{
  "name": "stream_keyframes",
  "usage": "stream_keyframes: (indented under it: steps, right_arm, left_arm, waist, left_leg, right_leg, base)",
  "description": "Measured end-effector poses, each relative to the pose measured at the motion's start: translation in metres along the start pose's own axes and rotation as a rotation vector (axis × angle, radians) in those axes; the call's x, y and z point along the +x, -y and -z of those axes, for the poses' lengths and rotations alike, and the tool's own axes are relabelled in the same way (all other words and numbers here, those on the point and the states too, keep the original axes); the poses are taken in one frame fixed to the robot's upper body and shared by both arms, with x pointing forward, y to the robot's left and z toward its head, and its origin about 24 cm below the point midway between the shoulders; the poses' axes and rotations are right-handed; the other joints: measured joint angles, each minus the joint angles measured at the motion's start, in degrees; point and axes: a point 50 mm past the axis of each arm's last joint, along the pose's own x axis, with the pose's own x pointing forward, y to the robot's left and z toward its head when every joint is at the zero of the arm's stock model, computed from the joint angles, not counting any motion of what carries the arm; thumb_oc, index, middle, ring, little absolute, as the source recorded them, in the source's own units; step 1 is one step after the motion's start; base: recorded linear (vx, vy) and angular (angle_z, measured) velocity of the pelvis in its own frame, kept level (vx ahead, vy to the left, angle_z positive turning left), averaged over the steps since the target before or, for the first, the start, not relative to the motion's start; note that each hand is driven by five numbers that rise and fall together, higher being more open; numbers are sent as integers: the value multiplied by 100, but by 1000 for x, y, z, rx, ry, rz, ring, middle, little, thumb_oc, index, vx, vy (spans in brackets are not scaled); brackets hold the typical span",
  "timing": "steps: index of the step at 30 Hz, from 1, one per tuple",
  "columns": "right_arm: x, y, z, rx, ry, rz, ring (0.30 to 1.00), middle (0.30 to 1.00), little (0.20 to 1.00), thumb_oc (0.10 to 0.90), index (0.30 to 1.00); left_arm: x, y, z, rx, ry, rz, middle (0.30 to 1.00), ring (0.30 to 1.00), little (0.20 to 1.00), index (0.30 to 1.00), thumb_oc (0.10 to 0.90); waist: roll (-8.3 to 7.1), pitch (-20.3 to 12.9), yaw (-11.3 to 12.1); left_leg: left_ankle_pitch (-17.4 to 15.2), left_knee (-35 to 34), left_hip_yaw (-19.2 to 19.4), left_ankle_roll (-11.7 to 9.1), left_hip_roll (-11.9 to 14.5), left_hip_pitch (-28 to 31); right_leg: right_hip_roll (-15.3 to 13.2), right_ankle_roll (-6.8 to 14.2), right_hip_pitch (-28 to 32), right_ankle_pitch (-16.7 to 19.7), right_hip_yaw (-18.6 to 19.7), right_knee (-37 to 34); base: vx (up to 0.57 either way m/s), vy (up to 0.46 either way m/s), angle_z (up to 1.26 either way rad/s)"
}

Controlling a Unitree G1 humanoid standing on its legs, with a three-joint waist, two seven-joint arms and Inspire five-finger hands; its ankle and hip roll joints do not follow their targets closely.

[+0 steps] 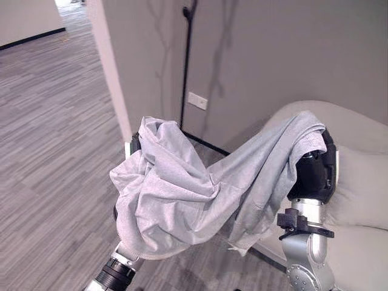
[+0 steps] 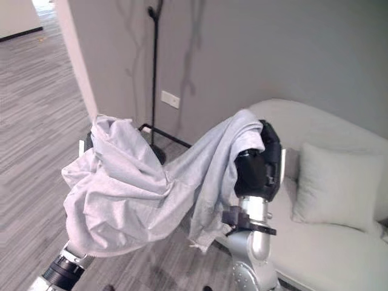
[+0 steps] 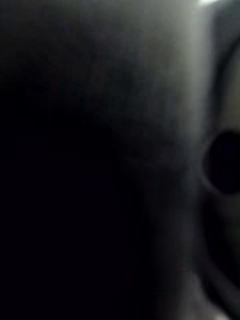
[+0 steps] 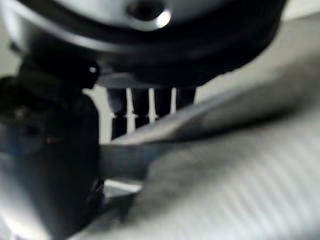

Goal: Hang the clothes on the sofa on the clothes rack.

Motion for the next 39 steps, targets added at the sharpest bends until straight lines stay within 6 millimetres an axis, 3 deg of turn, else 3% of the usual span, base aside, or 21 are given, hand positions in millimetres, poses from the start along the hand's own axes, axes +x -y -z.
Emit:
stream_keyframes:
  steps: [1,3,4,6,7,9,11,12,13,17,18,21,22,23,25,29,31,34,37,38,39]
  right_arm:
    - [4,-6,1,14,4,-23,300,300,300,400,300]
    - [9,-15,1,31,20,-54,300,300,300,400,300]
    - [8,-17,2,27,8,-78,300,300,300,400,300]
    - [4,-13,4,-15,-22,-98,300,300,300,400,300]
    - [2,-12,4,-36,-39,-112,300,300,300,400,300]
    - [4,-12,3,-48,-36,-136,300,300,300,400,300]
    - [5,-13,2,-52,-34,-161,300,300,300,400,300]
    - [6,-13,1,-58,-30,-168,300,300,300,400,300]
    - [7,-13,1,-67,-30,-175,300,300,300,400,300]
    - [9,-12,-1,-81,-23,-183,300,300,300,400,300]
    - [11,-14,-2,-76,-11,-190,300,300,300,400,300]
    - [13,-16,-5,-72,5,-202,300,300,300,400,300]
    - [14,-17,-6,-76,12,-211,300,300,300,400,300]
    - [15,-16,-7,-89,15,-217,300,300,300,400,300]
    - [16,-14,-10,-116,27,-224,300,300,300,400,300]
    - [26,-10,-17,-246,101,-248,300,300,300,400,300]
    - [34,-6,-16,-322,139,-232,300,300,300,400,300]
    - [44,-5,-18,-394,195,-196,300,300,300,400,300]
    - [47,-12,-27,-493,293,-226,300,300,300,400,300]
    - [48,-15,-39,-558,385,-233,300,300,300,400,300]
    - [48,-17,-43,-582,411,-236,300,300,300,400,300]
  left_arm:
    - [2,-7,-3,22,17,-14,300,300,300,300,400]
    - [6,-13,-10,29,48,-31,300,300,300,300,400]
    - [8,-15,-17,9,75,-67,300,300,300,300,400]
    - [9,-14,-22,-30,98,-97,300,300,300,300,400]
    - [10,-15,-23,-22,108,-101,300,300,300,300,400]
    - [7,-11,-22,-24,111,-87,300,300,300,300,400]
    - [3,-9,-19,-27,91,-72,300,300,300,300,400]
    - [2,-7,-17,-34,81,-65,300,300,300,300,400]
    - [0,-4,-15,-37,67,-57,300,300,300,300,400]
    - [-3,2,-12,-62,49,-34,300,300,300,300,400]
    - [-3,2,-13,-57,54,-10,300,300,300,300,400]
    - [-2,2,-14,-55,61,0,300,300,300,300,400]
    - [-1,1,-15,-51,67,-9,300,300,300,300,400]
    - [-1,0,-15,-47,70,-15,300,300,300,300,400]
    - [1,-2,-18,0,103,-26,300,300,300,300,400]
    - [15,-18,-36,264,292,-108,300,300,300,300,400]
    - [29,-23,-47,365,398,-150,300,300,300,300,400]
    - [50,-22,-73,424,585,-254,300,300,300,300,400]
    - [53,-32,-93,507,717,-319,300,300,300,300,400]
    - [54,-33,-99,536,774,-351,300,300,300,300,400]
    - [55,-32,-102,540,795,-358,300,300,300,300,400]
  waist:
    - [42,20,198]
    - [129,78,222]
    - [310,167,201]
    - [523,313,138]
    - [509,314,3]
    - [520,332,-128]
    - [291,226,-120]
    - [214,218,-161]
    - [268,235,-150]
    - [390,253,-54]
    - [351,230,-41]
    - [271,184,77]
    - [262,184,122]
    - [272,177,137]
    - [245,180,73]
    - [142,202,2]
    - [142,202,-22]
    - [163,186,-59]
    - [248,120,-79]
    - [403,-194,-98]
    - [443,-262,-82]
  left_leg:
    - [-34,-92,294,72,-100,98]
    - [-10,-350,531,183,-225,280]
    - [139,-930,717,415,-295,684]
    - [225,-1258,874,496,-132,984]
    - [228,-1257,919,469,-115,1016]
    - [106,-1257,968,394,-121,1074]
    - [31,-1258,1017,303,-295,1107]
    - [3,-1256,957,263,-395,1150]
    - [3,-1257,924,242,-371,1187]
    - [-59,-1218,853,82,-170,1539]
    - [-239,-683,843,-191,-63,1450]
    - [-419,807,824,-434,88,931]
    - [-419,2139,824,-534,355,387]
    - [-448,2688,836,-539,533,105]
    - [-453,2675,848,-541,671,-118]
    - [-324,-263,954,-625,583,-73]
    - [136,-1316,645,-716,592,-148]
    - [490,-1219,111,-766,856,-760]
    - [598,-1121,293,-496,803,-405]
    - [763,-1117,392,-143,365,-174]
    - [1132,-1173,428,131,195,-77]
  right_leg:
    - [-124,-60,-221,445,-120,44]
    - [-277,-201,-340,896,-404,-30]
    - [-135,155,-771,145,-549,608]
    - [745,89,-920,-1162,-633,979]
    - [1226,24,-1025,-1475,-756,1049]
    - [1767,125,-1084,-1724,-820,876]
    - [2299,-78,-995,-1630,-966,-97]
    - [2342,-628,-815,-1367,-945,-429]
    - [2426,-841,-666,-1216,-956,-638]
    - [2699,-856,-40,-1213,-940,-1174]
    - [2723,-846,216,-1277,-943,-1395]
    - [2603,-1010,477,-1301,-905,-1579]
    - [2574,-1098,619,-1365,-869,-1629]
    - [2601,-1145,693,-1404,-875,-1642]
    - [2604,-1160,785,-1506,-851,-1661]
    - [2595,-1027,957,-1575,-546,-1674]
    - [2626,-922,1076,-1649,-454,-1674]
    - [2570,-760,1338,-1842,-399,-1677]
    - [2314,-487,1846,-2140,-153,-1677]
    - [1895,-200,1981,-2344,-130,-1615]
    - [1753,-97,1956,-2400,-164,-1407]
  base:
    - [194,497,-84]
    - [126,430,-81]
    - [96,337,-62]
    - [114,189,-56]
    - [128,92,-21]
    - [133,86,-16]
    - [176,35,-15]
    - [233,-17,8]
    - [235,-50,7]
    - [238,-125,-2]
    - [194,-167,2]
    - [180,-157,-4]
    - [195,-90,-8]
    - [249,2,-3]
    - [270,112,-7]
    - [262,159,-37]
    - [166,73,-30]
    - [482,217,-41]
    - [574,374,-50]
    - [589,541,-51]
    - [324,354,-25]
